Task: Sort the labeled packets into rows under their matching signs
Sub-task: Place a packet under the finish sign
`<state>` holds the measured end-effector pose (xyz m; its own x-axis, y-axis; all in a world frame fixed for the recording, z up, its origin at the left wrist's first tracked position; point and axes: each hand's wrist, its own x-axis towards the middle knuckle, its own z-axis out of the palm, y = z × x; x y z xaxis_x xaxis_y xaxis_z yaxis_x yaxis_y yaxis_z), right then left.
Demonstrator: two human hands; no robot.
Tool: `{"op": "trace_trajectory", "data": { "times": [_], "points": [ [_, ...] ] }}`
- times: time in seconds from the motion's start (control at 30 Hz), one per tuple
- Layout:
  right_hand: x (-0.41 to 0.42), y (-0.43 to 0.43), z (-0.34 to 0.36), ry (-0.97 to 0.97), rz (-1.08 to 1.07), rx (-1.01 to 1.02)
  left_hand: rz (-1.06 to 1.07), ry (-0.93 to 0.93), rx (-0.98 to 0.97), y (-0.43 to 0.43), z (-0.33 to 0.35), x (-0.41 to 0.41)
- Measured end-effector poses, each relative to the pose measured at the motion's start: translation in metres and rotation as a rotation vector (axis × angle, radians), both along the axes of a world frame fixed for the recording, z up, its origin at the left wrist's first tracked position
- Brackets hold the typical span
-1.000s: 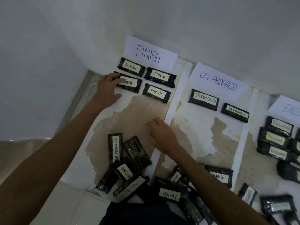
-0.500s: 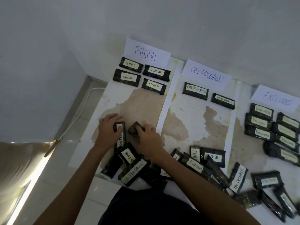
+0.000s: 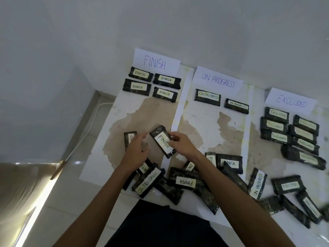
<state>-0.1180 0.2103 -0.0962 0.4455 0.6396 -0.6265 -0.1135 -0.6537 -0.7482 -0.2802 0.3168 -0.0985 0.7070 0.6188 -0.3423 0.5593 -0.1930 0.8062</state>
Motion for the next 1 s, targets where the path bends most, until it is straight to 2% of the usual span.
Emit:
{"op": "trace_trajectory", "data": {
  "times": [0.1,0.2,0.27,0.37,0.43,0.77,1.0],
  "points": [
    [-0.002,-0.004,0.004,-0.061,0.059,0.021,0.083,0.007,-0.122,-0.005,0.004,0.009],
    [-0.006,-0.007,0.005,-0.157,0.121,0.068,0.238,-0.04,-0.332,-0.005,0.006,0.022],
    [-0.009,-0.008,0.004,-0.328,0.177,0.119,0.33,-0.091,-0.442,-0.003,0.005,0.031],
    [-0.01,-0.002,-0.002,-0.626,0.313,0.151,0.391,-0.089,-0.494,0.005,0.0,0.042],
    [-0.005,0.009,-0.005,-0.719,0.343,0.138,0.4,-0.081,-0.504,0.012,-0.001,0.05],
    [0.054,0.09,-0.034,-0.987,0.483,-0.016,0.329,0.002,-0.122,0.077,-0.005,0.055],
    [0.069,0.097,-0.043,-1.016,0.665,-0.016,0.343,0.1,0.042,0.078,-0.012,0.021]
  ]
}}
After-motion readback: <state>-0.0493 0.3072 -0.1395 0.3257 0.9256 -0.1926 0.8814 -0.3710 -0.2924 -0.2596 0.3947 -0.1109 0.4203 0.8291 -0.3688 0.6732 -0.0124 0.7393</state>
